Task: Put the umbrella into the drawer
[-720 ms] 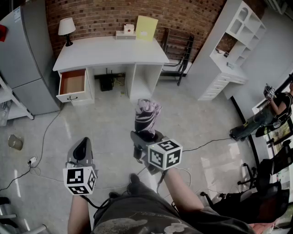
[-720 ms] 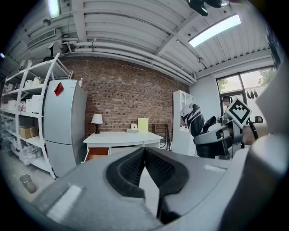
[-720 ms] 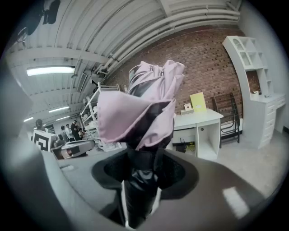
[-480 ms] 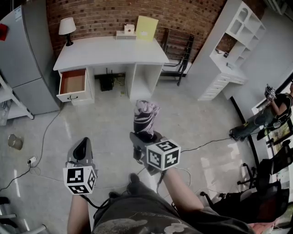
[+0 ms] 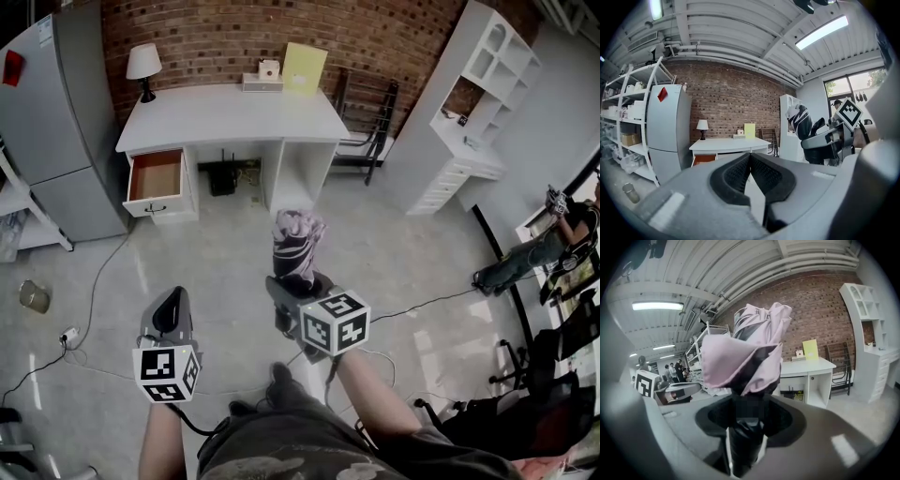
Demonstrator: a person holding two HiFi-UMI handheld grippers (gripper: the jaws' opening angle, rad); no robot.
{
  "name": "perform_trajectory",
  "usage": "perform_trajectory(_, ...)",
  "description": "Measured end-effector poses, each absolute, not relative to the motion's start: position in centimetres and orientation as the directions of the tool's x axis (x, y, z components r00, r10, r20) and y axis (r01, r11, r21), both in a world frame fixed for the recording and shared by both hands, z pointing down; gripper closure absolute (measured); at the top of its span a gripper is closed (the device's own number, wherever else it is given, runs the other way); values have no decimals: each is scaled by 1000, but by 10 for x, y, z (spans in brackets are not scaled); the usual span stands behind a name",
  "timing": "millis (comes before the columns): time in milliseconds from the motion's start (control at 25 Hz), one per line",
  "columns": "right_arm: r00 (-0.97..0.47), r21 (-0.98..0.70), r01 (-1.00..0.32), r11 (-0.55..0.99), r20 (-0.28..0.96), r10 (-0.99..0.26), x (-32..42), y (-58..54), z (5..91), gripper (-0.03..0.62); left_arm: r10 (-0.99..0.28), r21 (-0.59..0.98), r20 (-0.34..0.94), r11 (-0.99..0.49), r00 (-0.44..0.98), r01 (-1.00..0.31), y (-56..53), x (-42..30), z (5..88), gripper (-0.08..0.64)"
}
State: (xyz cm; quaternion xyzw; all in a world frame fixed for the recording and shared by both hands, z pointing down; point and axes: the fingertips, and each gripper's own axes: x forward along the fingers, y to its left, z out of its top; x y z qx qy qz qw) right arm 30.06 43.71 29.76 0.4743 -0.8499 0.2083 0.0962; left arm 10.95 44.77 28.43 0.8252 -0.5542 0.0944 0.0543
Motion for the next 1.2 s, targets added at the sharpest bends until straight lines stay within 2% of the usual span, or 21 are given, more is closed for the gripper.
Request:
perform_trajectory(360,-539,-276,-842,464,369,-758,260,442,315,400,-917,27,250,-314,310,-949,469,46,311,550)
perform_trajectory(640,-568,-272,-823,498,389,-726,250,408,329,400,-914,20,264,-315,308,-949,438,47,318,551)
perform_trajectory(840,-603,-298,-798,524,380,-701,255,334,346,400,-920,2,277,-287,276,-958,374,54,329,550)
perform_trajectory(1200,-671,-349,-742,573,393,-629,280,144,359,400,-932,27,291,-218,217,-976,194,81,328,551)
